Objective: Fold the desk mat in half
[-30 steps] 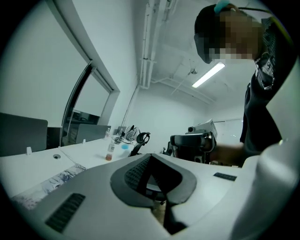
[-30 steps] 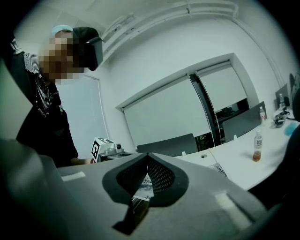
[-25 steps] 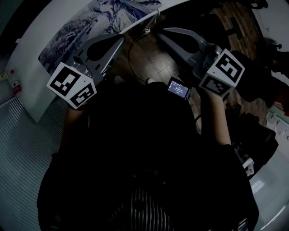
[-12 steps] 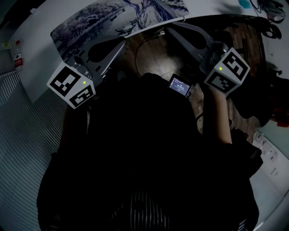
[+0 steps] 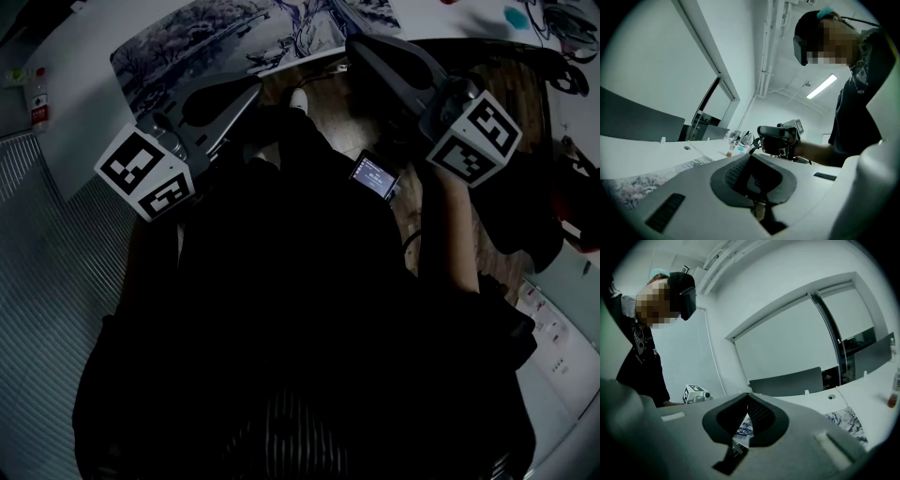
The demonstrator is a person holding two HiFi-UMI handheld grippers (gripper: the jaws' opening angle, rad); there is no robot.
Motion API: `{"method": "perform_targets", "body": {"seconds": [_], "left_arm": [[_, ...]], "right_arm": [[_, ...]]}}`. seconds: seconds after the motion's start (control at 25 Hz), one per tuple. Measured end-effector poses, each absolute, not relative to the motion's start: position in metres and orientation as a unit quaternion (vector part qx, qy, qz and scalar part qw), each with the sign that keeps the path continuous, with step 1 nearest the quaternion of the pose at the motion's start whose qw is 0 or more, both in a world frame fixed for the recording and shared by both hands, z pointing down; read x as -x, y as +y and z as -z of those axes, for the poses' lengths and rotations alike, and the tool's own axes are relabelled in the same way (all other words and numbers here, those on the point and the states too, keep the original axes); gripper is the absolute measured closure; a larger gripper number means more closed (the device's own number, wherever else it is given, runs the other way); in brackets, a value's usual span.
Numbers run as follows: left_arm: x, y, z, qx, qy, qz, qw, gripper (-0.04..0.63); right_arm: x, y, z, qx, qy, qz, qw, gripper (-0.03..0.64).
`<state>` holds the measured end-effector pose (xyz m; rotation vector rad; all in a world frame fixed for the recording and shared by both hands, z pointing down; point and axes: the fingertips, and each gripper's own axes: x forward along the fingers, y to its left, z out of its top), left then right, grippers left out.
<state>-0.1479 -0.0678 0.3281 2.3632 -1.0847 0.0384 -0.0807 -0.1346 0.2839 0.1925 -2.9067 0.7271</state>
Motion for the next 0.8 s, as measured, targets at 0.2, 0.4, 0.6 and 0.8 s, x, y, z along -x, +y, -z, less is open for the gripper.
{"method": "perform_targets", "body": {"seconds": [0.2,0.4,0.6,0.8], "left_arm": [[0.156,-0.085,-0.328,-0.863,-0.428,-0.016,0.267,0.588],[0.160,-0.116,-0.327,-0.861,-0.432,-0.020,0.269,0.588],[0.103,-0.090,-0.307,-0.928,-0.297,-0.023,0.222,0.588],[0.077,-0.061,-0.290,-0.947,-0.251,-0.024,0.200,0.588]], "right_arm": [[0.079,-0.160,-0.283,-0.067,-0.968,-0.234,0.062,0.614],[0.080,-0.193,-0.289,-0.064,-0.966,-0.243,0.058,0.614],[0.012,-0.143,-0.267,-0.197,-0.959,-0.201,0.037,0.614],[-0.013,-0.111,-0.256,-0.231,-0.955,-0.186,0.029,0.614]]}}
